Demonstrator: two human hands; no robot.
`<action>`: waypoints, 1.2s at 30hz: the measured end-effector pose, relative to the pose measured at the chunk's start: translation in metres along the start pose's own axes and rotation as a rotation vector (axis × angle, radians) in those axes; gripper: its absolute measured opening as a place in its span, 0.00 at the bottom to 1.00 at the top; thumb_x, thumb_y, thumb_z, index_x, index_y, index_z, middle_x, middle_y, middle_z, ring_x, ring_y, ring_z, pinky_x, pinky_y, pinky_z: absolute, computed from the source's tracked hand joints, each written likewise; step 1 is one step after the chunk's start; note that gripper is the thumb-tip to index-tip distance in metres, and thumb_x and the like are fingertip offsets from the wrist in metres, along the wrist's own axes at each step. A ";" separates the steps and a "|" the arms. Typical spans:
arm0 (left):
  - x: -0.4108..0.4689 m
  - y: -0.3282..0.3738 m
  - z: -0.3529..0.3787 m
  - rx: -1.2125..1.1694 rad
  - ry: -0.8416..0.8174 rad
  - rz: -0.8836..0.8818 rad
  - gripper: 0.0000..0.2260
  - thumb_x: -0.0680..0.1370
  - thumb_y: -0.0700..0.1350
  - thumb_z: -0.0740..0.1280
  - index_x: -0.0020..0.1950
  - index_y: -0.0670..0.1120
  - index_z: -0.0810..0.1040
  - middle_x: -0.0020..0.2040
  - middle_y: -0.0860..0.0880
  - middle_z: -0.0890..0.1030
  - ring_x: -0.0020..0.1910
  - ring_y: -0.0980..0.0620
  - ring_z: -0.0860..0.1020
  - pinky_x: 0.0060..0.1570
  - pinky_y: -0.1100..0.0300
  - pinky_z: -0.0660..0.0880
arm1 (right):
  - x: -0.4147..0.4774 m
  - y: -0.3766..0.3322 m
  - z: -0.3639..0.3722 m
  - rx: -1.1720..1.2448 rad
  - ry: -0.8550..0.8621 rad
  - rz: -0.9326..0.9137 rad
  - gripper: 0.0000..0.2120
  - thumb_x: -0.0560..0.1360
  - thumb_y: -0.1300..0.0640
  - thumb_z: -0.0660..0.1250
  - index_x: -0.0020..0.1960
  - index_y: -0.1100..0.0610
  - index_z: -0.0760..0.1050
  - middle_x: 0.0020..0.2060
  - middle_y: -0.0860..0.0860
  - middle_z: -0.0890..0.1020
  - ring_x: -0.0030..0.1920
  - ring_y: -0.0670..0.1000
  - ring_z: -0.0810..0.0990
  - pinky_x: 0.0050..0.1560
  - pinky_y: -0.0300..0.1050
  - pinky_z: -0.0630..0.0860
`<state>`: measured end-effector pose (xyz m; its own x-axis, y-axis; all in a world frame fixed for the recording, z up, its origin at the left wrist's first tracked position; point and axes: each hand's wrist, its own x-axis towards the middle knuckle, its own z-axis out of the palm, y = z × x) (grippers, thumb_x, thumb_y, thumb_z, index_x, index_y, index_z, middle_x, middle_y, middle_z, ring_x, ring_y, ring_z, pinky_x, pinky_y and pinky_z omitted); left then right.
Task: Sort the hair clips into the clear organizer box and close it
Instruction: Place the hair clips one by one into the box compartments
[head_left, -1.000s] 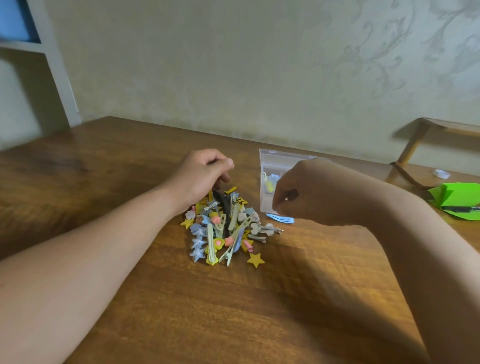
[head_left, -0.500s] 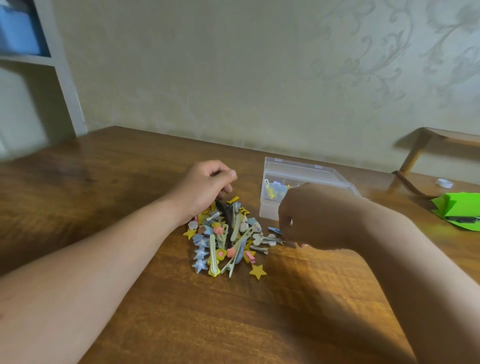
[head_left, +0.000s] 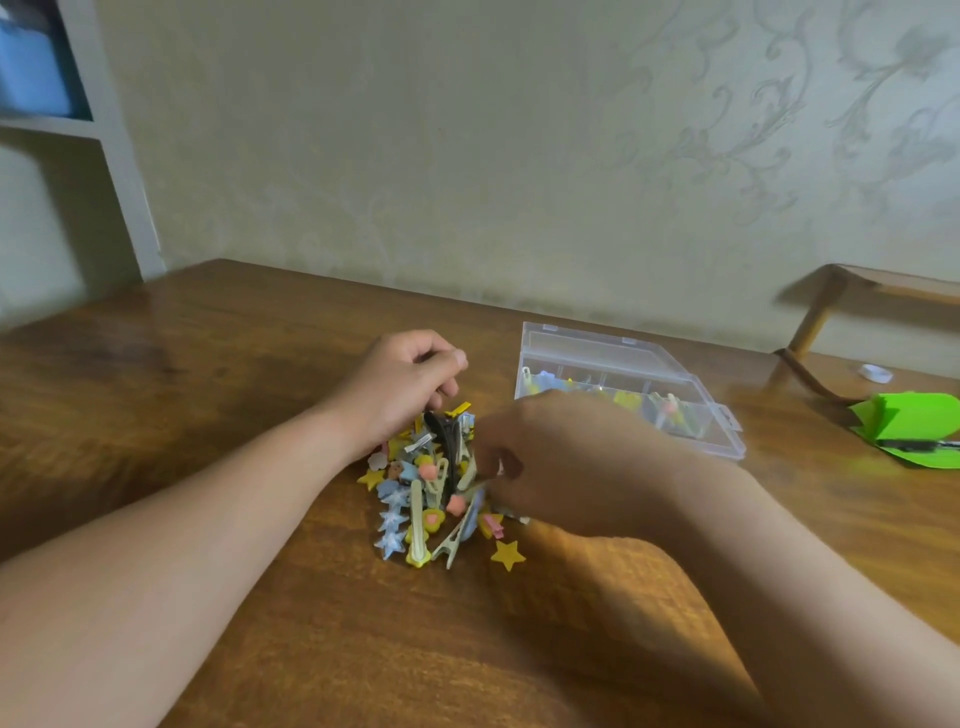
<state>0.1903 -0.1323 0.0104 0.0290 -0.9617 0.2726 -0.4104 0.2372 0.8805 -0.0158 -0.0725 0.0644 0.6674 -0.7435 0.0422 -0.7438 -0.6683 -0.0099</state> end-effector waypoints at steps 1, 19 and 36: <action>0.001 -0.001 0.000 -0.002 0.001 -0.001 0.08 0.83 0.50 0.69 0.50 0.49 0.86 0.42 0.49 0.86 0.39 0.51 0.82 0.51 0.48 0.80 | 0.000 0.000 0.000 -0.001 0.001 -0.013 0.06 0.78 0.50 0.68 0.54 0.42 0.79 0.46 0.42 0.81 0.46 0.46 0.79 0.45 0.47 0.81; 0.000 -0.002 0.004 -0.026 0.000 -0.020 0.09 0.85 0.48 0.68 0.50 0.49 0.86 0.42 0.48 0.86 0.42 0.50 0.82 0.52 0.49 0.78 | -0.021 0.103 -0.039 0.327 0.467 0.360 0.00 0.79 0.52 0.73 0.49 0.48 0.82 0.42 0.42 0.84 0.43 0.43 0.82 0.45 0.42 0.80; -0.003 0.003 0.003 0.049 -0.024 -0.009 0.08 0.84 0.51 0.67 0.51 0.52 0.86 0.43 0.52 0.86 0.45 0.47 0.84 0.53 0.49 0.79 | -0.011 0.158 0.006 0.108 0.337 0.696 0.05 0.78 0.49 0.72 0.46 0.48 0.84 0.39 0.45 0.84 0.39 0.47 0.81 0.33 0.42 0.74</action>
<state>0.1864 -0.1296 0.0109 0.0119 -0.9670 0.2547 -0.4540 0.2217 0.8630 -0.1406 -0.1705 0.0566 -0.0116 -0.9566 0.2913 -0.9683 -0.0619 -0.2420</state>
